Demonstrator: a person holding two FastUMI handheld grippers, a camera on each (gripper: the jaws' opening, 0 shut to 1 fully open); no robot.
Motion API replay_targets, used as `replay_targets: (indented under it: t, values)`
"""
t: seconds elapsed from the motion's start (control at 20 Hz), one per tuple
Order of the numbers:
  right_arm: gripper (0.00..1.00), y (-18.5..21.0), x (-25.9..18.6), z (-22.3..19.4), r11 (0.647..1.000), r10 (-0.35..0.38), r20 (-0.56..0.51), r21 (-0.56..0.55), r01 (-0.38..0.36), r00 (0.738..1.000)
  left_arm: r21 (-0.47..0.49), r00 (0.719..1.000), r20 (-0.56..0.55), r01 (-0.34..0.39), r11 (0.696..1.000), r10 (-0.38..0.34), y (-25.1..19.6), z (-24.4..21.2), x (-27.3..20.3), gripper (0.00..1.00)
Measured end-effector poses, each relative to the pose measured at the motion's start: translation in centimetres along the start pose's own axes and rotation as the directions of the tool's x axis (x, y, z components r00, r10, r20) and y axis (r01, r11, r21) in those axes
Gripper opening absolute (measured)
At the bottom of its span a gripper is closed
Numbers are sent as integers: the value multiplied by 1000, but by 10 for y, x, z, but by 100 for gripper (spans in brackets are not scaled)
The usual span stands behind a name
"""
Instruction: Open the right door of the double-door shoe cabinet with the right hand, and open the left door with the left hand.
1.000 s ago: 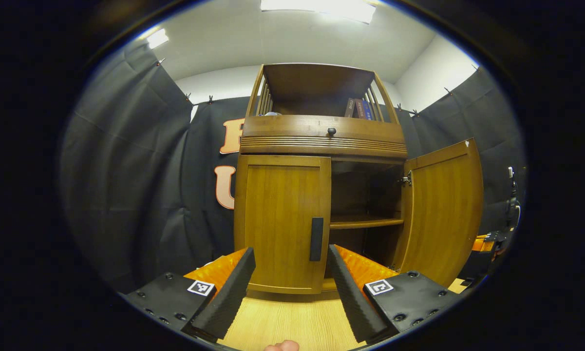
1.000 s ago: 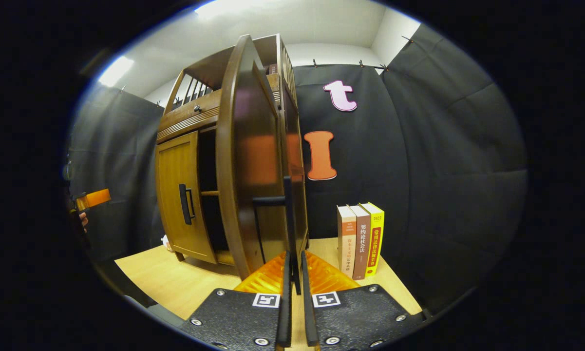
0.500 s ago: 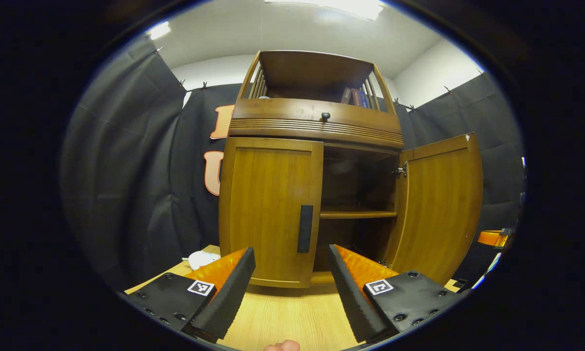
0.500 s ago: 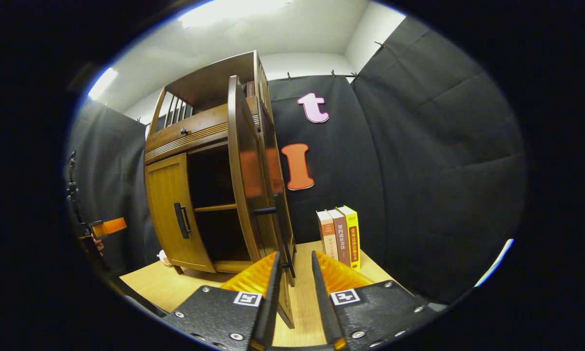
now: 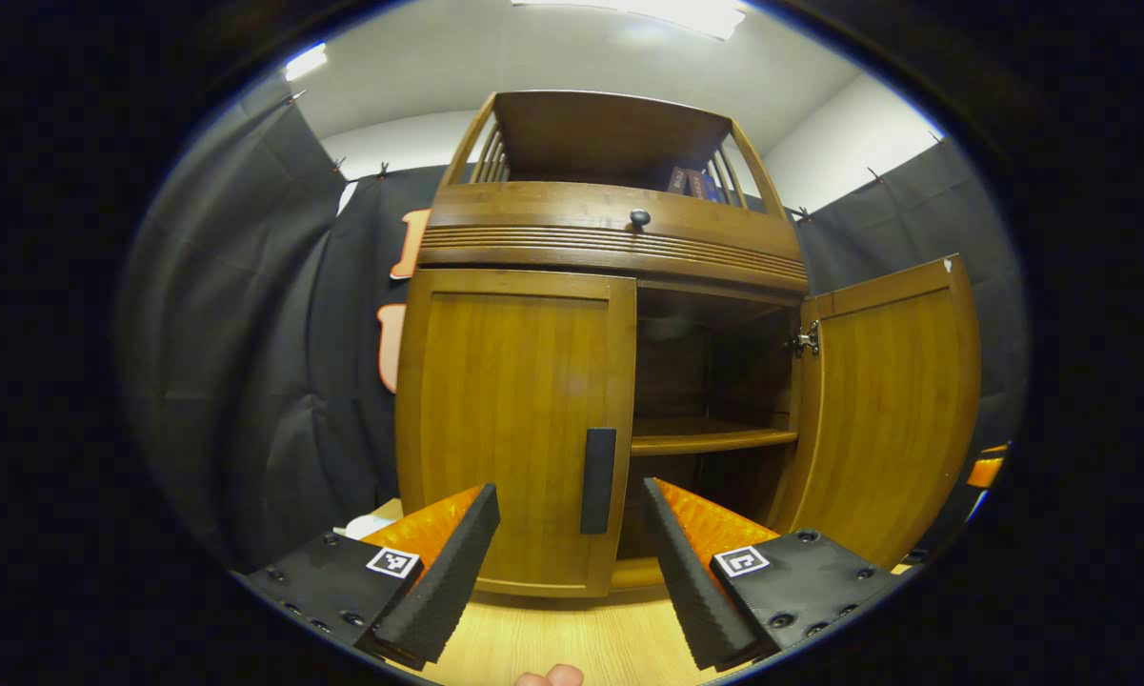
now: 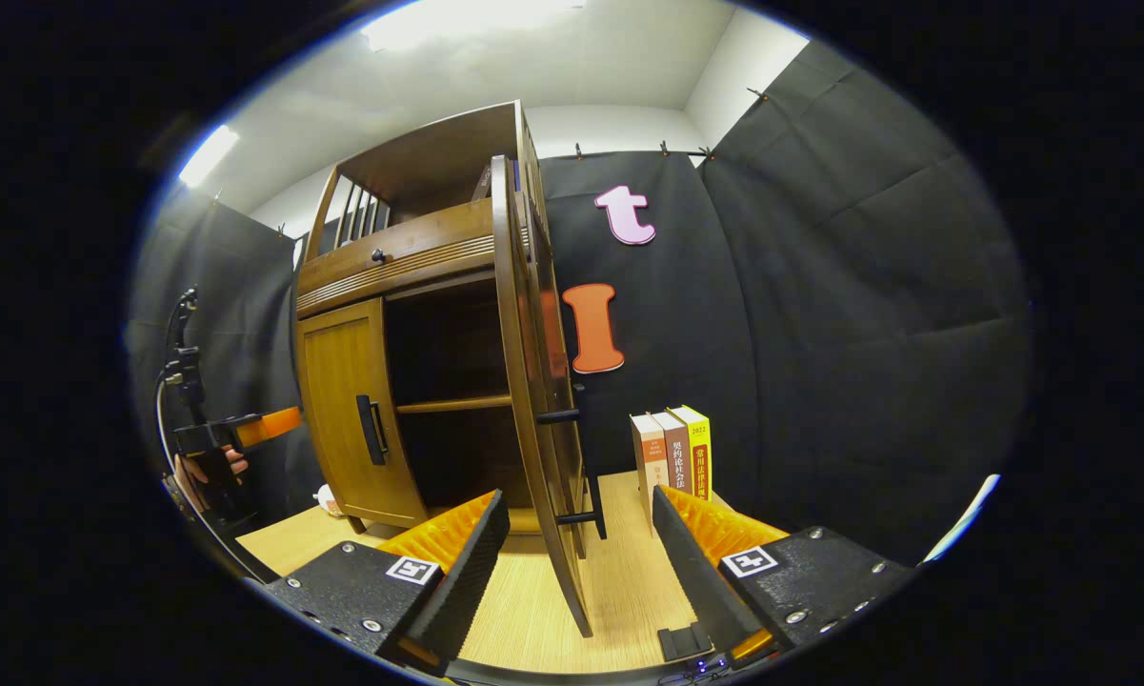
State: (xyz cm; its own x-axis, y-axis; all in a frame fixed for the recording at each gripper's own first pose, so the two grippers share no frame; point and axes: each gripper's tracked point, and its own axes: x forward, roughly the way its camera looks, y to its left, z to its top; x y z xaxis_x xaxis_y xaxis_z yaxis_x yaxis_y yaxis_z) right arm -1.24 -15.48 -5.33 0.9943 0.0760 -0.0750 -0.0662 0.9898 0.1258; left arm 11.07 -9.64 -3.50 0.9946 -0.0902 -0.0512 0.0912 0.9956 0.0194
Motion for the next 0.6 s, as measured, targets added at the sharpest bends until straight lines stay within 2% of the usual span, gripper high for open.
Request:
replay_targets:
  t: [0.05, 0.15, 0.2, 0.25, 0.3, 0.35, 0.45, 0.6]
  values:
    - [92, 1, -1, 3, 1000, 1, 9, -2, -1, 1000, 24, 1000, 9, -2, 1000, 1, -1, -1, 15, 93]
    - [92, 2, -3, 5, 1000, 0, 12, -13, 1, 1000, 38, 1000, -4, 20, 999, -20, -10, -11, 42, 93]
    - [100, 3, -5, 5, 1000, -2, 9, -20, 2, 1000, 26, 999, -18, 49, 998, -49, -19, -19, 55, 93]
    - [99, 4, -8, 6, 1000, -2, 8, -27, 2, 1000, 14, 997, -21, 75, 997, -75, -28, -23, 66, 94]
    - [93, 5, -11, 7, 999, -6, 14, -38, 7, 1000, 15, 997, -21, 80, 997, -80, -32, -28, 78, 94]
    - [93, 4, -14, 6, 999, -18, 14, -51, 19, 1000, 15, 996, -22, 84, 996, -84, -34, -33, 88, 97]
    - [93, 1, -18, -3, 997, -49, -4, -66, 49, 999, 29, 995, -32, 92, 995, -92, -40, -46, 106, 98]
    - [93, 4, -25, -5, 996, -65, -12, -68, 64, 998, 1, 995, -54, 87, 996, -87, -38, -60, 127, 98]
